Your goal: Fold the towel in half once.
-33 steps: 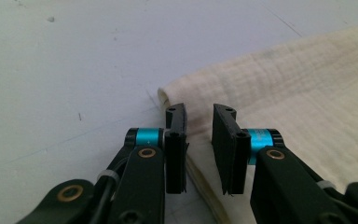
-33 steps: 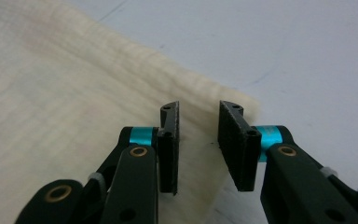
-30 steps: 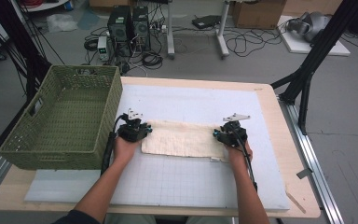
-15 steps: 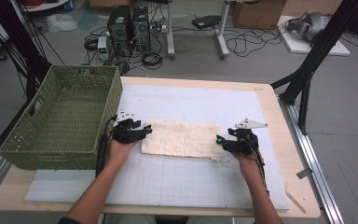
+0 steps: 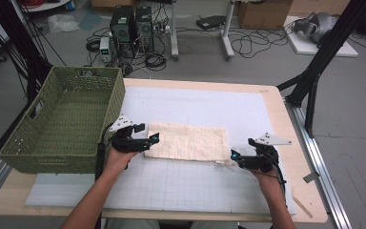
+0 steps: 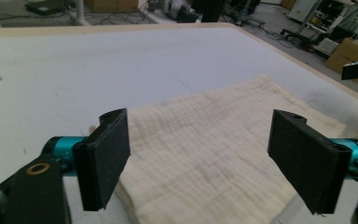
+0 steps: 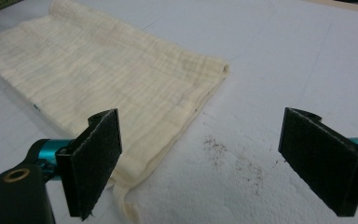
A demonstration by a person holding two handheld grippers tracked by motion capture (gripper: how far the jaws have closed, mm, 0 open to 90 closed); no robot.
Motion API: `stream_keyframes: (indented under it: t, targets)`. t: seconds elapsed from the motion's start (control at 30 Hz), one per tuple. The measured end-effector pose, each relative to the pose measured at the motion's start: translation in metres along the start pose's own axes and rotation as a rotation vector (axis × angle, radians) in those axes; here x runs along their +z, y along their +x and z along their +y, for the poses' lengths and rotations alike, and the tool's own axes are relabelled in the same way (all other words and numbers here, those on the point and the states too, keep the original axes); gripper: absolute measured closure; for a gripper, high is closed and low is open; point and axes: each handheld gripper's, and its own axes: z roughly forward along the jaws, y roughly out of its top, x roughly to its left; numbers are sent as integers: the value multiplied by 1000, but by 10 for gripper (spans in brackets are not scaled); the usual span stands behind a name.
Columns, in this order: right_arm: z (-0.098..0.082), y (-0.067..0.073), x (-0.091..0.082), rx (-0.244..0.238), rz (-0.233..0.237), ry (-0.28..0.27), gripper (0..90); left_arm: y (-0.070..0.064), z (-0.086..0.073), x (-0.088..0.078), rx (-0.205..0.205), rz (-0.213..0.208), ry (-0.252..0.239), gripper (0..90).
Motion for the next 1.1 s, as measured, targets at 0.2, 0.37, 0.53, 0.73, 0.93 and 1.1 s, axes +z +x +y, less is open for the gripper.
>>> stream_keyframes:
  t: [0.2,0.37,0.53,0.73,0.93,1.1]
  targets:
    - [-3,4,-6,-32,-18,-1,123,-1,1,-5,72,-18,-30,226]
    - [-3,7,-8,-39,-21,-11,122,-2,1,-8,78,-17,-29,226]
    - [-2,10,-6,-63,-32,2,118,-7,-1,-11,67,-7,-75,199]
    - [-1,7,-7,-49,-44,-9,116,-9,-3,-13,67,-9,-62,188]
    - [-1,6,-6,-41,-45,-3,114,-8,-5,-15,54,0,-60,188]
    - [-1,3,-5,-20,-55,-5,114,-7,-6,-15,51,9,-44,189]
